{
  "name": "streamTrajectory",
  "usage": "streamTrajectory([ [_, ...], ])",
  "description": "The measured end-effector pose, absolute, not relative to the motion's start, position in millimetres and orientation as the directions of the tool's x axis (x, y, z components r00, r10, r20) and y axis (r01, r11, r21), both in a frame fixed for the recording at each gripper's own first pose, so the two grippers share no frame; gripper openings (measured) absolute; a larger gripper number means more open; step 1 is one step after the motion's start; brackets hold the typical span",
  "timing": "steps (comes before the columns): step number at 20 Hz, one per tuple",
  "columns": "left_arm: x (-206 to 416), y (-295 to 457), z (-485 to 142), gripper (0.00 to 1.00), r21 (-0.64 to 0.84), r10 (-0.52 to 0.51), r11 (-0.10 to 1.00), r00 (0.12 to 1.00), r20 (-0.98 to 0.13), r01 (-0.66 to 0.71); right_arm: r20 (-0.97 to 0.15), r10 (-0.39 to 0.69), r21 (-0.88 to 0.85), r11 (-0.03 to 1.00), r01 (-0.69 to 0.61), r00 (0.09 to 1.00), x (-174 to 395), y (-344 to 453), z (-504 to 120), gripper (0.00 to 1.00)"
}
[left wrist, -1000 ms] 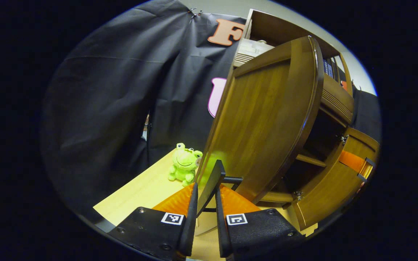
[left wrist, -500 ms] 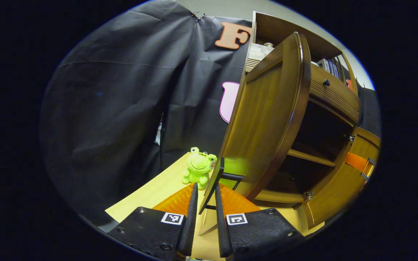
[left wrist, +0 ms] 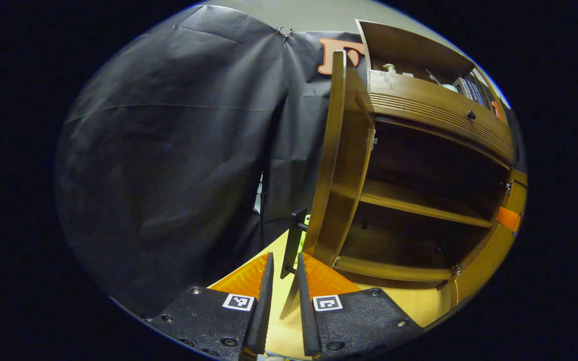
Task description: Open the right door of the double-door shoe cabinet with the right hand, and open the left door with the left hand.
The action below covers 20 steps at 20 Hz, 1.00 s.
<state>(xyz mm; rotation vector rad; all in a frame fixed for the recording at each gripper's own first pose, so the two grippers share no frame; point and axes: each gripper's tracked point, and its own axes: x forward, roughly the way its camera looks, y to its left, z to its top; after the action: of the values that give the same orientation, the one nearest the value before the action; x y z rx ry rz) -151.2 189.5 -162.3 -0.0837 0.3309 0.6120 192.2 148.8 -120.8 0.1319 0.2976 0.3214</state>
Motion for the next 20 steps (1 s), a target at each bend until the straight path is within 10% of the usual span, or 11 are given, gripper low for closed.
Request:
streamTrajectory([
  [10,-85,104,-21,0.28,0.102,0.379,0.920,0.925,0.017,-0.378,-0.189,0.268,0.142,0.959,-0.244,0.945,185,129,-81,0.87],
  [20,-10,-13,-45,0.31,-0.029,-0.013,1.000,0.999,-0.040,0.012,-0.113,0.058,0.063,0.997,-0.051,0.992,161,70,-34,0.87],
])
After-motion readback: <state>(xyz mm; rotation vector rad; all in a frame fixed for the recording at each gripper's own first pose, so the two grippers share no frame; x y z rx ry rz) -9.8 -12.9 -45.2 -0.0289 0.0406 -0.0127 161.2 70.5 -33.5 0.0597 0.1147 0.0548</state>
